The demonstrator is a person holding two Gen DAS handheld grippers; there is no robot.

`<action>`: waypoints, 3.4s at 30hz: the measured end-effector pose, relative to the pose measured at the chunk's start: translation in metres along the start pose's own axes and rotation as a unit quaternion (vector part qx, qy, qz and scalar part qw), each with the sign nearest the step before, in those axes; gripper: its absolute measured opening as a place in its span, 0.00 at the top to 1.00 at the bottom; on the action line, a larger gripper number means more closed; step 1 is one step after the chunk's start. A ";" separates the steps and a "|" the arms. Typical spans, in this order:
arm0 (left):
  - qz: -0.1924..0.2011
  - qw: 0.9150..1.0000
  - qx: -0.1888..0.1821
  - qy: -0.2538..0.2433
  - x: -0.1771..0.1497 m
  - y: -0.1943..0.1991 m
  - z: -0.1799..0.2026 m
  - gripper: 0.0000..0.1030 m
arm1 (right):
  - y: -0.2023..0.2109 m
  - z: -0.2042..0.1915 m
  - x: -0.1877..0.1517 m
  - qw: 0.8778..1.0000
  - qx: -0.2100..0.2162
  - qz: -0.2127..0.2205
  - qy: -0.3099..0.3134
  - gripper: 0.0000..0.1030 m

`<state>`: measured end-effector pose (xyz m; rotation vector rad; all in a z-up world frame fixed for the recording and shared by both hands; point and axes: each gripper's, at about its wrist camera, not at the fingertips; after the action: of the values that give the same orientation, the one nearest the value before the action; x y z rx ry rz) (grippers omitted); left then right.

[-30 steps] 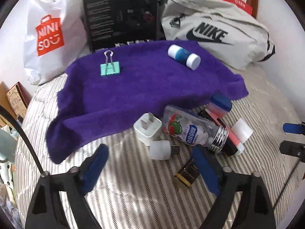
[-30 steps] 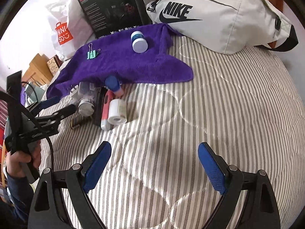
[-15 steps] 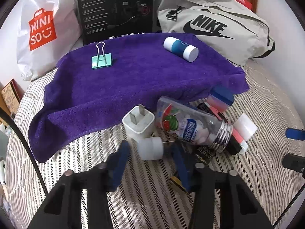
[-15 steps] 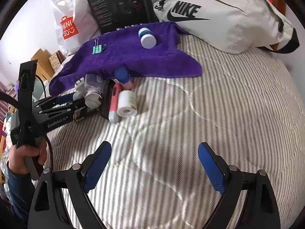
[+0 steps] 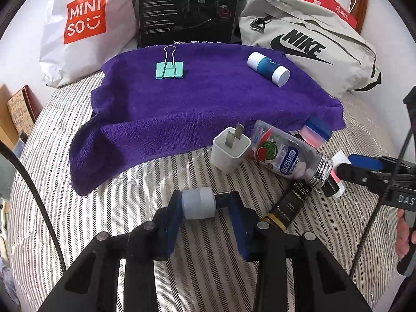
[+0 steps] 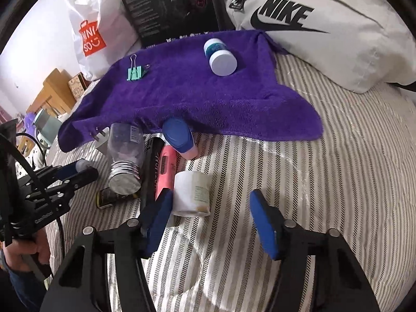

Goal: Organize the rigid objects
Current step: 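Grasp the small white pill jar with the right gripper, then place the USB light on the towel with the left gripper while the right sets down the pill jar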

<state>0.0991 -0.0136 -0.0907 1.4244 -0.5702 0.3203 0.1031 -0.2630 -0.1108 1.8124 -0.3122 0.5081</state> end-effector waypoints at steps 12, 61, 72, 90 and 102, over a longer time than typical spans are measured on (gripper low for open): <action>0.001 1.000 0.006 -0.007 0.001 -0.002 0.001 0.66 | -0.007 -0.001 0.009 0.997 -0.052 -0.001 0.049 0.48; 0.060 0.998 0.004 0.023 0.058 0.035 -0.030 0.66 | 0.031 -0.002 0.072 0.997 0.012 0.031 0.071 0.70; 0.059 0.998 0.004 0.021 0.096 0.019 -0.042 0.66 | 0.003 -0.005 0.113 0.996 0.003 0.015 0.090 0.70; 0.016 0.999 0.006 0.030 0.132 -0.049 -0.054 0.66 | -0.051 0.001 0.142 0.993 -0.013 -0.037 0.113 0.70; -0.016 1.000 0.009 0.009 0.139 -0.076 -0.051 0.66 | -0.068 -0.001 0.139 0.990 -0.023 -0.049 0.130 0.70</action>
<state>0.2635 0.0090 -0.0799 1.4461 -0.5309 0.3132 0.2549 -0.2357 -0.0993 1.6850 -0.0538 0.6546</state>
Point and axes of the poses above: each gripper's, at about its wrist camera, not at the fingertips, and y roughly against the way its jaws point, z to its right, x to its top, and after that the axes turned 1 degree about x, right-handed
